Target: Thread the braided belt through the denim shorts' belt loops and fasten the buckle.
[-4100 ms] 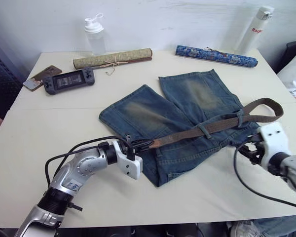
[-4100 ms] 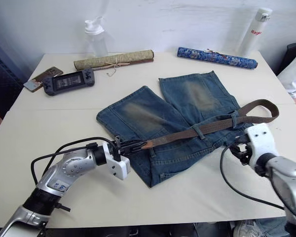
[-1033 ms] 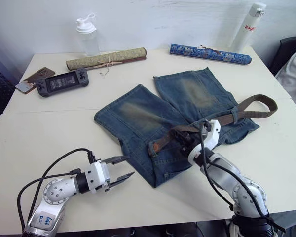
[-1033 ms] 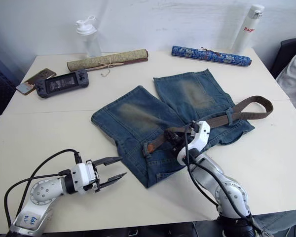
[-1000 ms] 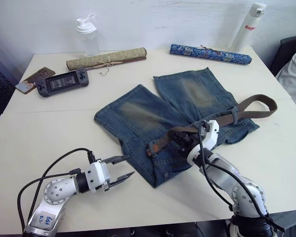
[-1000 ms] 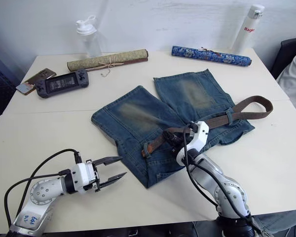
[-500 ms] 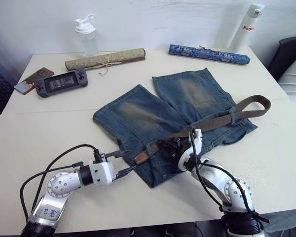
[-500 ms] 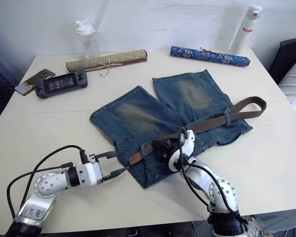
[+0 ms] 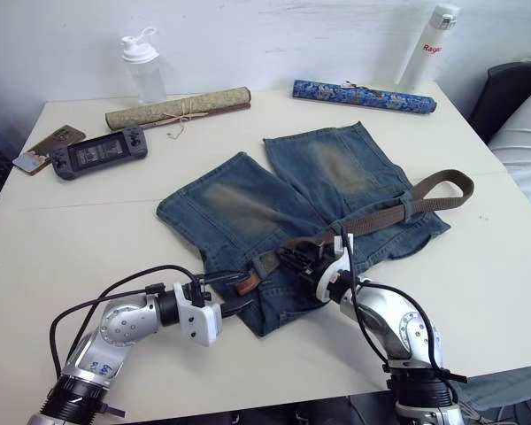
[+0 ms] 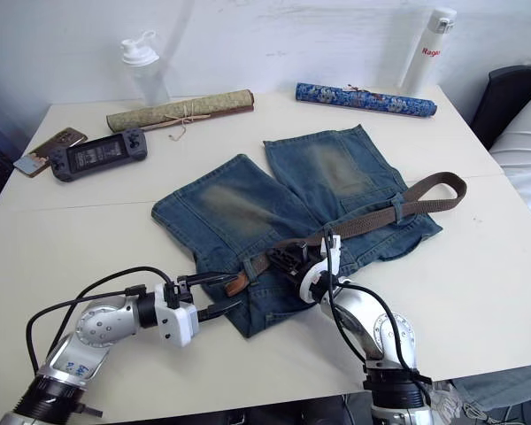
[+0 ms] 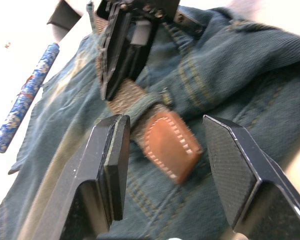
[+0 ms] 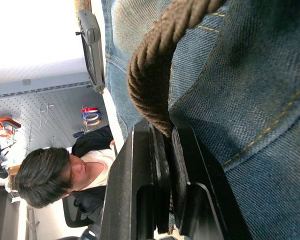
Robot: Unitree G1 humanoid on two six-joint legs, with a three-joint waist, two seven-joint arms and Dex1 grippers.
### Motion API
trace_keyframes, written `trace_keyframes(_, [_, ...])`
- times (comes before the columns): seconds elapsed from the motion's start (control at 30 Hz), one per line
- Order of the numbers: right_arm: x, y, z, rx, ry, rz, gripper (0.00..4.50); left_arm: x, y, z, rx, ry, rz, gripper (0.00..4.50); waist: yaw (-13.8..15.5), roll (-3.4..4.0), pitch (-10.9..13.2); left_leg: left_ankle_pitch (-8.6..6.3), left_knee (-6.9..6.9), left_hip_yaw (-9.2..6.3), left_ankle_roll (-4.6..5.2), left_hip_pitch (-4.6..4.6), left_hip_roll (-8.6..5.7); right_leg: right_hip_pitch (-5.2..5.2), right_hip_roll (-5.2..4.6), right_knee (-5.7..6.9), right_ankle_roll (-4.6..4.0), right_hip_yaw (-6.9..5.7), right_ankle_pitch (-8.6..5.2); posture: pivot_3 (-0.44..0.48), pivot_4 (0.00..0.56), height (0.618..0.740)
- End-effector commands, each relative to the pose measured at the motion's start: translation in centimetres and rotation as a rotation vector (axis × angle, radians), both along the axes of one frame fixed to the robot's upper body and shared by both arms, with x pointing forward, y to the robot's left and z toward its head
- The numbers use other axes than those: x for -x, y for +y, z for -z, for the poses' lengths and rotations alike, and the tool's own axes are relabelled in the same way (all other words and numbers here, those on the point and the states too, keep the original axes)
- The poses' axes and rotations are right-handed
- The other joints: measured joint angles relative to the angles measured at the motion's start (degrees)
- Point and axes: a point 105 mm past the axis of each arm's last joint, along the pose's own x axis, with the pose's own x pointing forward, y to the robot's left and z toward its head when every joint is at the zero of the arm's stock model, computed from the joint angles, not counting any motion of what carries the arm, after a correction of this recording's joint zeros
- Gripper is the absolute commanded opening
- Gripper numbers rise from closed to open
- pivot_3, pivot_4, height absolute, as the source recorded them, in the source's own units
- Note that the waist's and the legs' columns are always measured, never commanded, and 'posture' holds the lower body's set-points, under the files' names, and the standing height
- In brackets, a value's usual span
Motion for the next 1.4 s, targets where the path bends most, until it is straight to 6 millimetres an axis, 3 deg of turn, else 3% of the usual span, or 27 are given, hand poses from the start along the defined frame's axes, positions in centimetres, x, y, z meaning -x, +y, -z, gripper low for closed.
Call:
trace_keyframes(0.03, [0.3, 0.7, 1.3, -0.004, 0.062, -0.008, 0.0, 0.2, -0.6, -0.5, -0.012, -0.004, 0.008, 2.62, 0.0, 0.0, 0.0, 0.01, -0.01, 0.0, -0.01, 0.01, 0.0, 0.0, 0.0, 0.0, -0.01, 0.0, -0.01, 0.0, 0.15, 0.717])
trace_keyframes(0.3, [0.4, 0.9, 1.3, 0.007, 0.05, -0.013, 0.0, -1.6, -0.8, 0.0, -0.111, -0.105, -0.087, 2.62, -0.01, 0.0, 0.0, 0.02, -0.07, 0.0, -0.04, 0.02, -0.01, 0.0, 0.01, 0.02, -0.02, 0.0, -0.01, 0.0, 0.15, 0.717])
trace_keyframes(0.43, [0.2, 0.7, 1.1, 0.006, 0.04, -0.005, 0.0, -2.4, 0.4, -0.7, -0.117, -0.168, -0.167, 2.62, -0.04, 0.0, 0.0, 0.03, -0.09, 0.0, -0.05, 0.04, 0.0, -0.01, 0.01, 0.01, -0.02, 0.0, -0.01, 0.0, 0.15, 0.717])
trace_keyframes(0.63, [0.2, 0.6, 0.9, 0.001, 0.038, -0.001, 0.0, -1.7, 1.4, -1.0, -0.083, -0.193, -0.195, 2.62, -0.08, 0.0, 0.0, 0.03, -0.11, -0.01, -0.05, 0.04, 0.01, -0.01, 0.0, 0.01, -0.03, 0.01, -0.02, 0.0, 0.15, 0.717])
trace_keyframes(0.9, [0.3, 0.7, 1.2, 0.013, 0.042, -0.012, 0.0, -1.0, 0.1, -2.2, -0.004, -0.226, -0.144, 2.62, 0.02, 0.0, 0.0, 0.03, -0.1, -0.02, -0.05, 0.03, 0.01, -0.02, -0.02, -0.03, -0.03, 0.01, -0.02, 0.0, 0.15, 0.717])
trace_keyframes(1.2, [0.4, 0.8, 1.3, 0.021, 0.041, -0.023, 0.0, -1.0, 0.3, -1.3, -0.014, -0.208, -0.134, 2.62, -0.04, 0.0, 0.0, 0.03, -0.12, -0.01, -0.06, 0.03, 0.01, -0.02, -0.01, 0.01, -0.04, -0.01, -0.02, 0.0, 0.15, 0.717])
trace_keyframes(1.3, [0.5, 0.9, 1.4, 0.023, 0.044, -0.022, 0.0, -0.6, 0.1, -1.3, -0.01, -0.205, -0.114, 1.72, -0.03, 0.0, 0.0, 0.03, -0.12, -0.01, -0.06, 0.03, 0.01, -0.02, -0.01, 0.0, -0.04, 0.0, -0.02, 0.0, 0.15, 0.717])
trace_keyframes(1.4, [0.6, 0.9, 1.5, 0.024, 0.051, -0.021, 0.0, -0.5, 0.2, -1.3, -0.011, -0.212, -0.107, 0.44, 0.01, 0.0, 0.0, 0.03, -0.11, -0.01, -0.05, 0.03, 0.01, -0.02, -0.01, -0.01, -0.04, 0.0, -0.02, 0.0, 0.15, 0.717])
